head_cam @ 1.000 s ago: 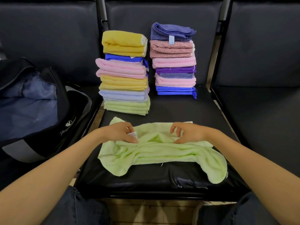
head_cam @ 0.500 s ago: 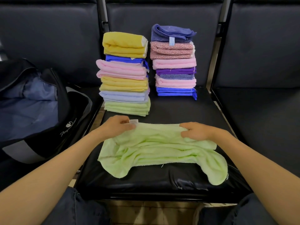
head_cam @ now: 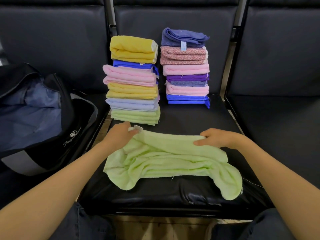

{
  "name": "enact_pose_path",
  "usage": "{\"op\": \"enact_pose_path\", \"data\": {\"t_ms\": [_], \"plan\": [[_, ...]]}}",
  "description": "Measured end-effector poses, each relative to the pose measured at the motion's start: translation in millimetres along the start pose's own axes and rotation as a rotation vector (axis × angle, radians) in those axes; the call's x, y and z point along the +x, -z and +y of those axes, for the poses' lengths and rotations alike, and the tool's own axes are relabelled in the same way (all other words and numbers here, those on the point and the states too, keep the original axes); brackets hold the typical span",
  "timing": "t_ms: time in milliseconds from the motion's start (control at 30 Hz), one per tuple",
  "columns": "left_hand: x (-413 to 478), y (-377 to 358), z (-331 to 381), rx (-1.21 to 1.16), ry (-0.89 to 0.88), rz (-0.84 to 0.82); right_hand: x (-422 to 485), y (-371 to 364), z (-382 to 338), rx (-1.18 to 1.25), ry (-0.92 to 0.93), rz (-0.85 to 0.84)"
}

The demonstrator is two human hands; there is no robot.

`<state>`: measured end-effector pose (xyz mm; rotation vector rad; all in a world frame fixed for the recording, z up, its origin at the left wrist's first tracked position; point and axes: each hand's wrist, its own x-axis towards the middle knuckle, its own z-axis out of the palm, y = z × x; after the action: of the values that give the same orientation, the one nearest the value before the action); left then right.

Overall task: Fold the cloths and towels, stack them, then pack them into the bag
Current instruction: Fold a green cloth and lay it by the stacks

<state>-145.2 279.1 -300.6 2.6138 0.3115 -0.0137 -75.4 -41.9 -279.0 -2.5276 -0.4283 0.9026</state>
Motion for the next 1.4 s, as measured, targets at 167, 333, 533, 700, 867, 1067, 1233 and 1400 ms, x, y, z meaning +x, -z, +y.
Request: {"op": "enact_pose_path", "data": {"t_ms": [167, 333, 533, 700, 867, 1067, 1233, 1400], "plan": [[8, 20, -11, -0.239, 0.09, 0.041, 0, 7, 14, 0.38, 0.04, 0.175], [14, 22, -20, -0.038, 0.113, 0.006, 23, -12, 9, -0.017, 0.008, 0.29], [17, 6, -25, 0.216, 0.092, 0.052, 39, -32, 3, -0.222, -0.122, 0.394], [18, 2, -26, 0.27, 0.078, 0.074, 44, -36, 1, -0.252, -0.2, 0.427], [24, 1, -24, 0.275, 0.101, -0.004, 44, -30, 4, -0.294, -0.192, 0.352], [17, 3, -21, 0.206, 0.065, -0.024, 42, -24, 11, -0.308, -0.187, 0.312], [7, 16, -14, 0.019, -0.031, 0.153, 30, -19, 13, -0.288, -0.204, 0.474], [-4, 37, 4, -0.264, -0.064, 0.268, 6, 4, 8, 0.017, -0.143, 0.605]]}}
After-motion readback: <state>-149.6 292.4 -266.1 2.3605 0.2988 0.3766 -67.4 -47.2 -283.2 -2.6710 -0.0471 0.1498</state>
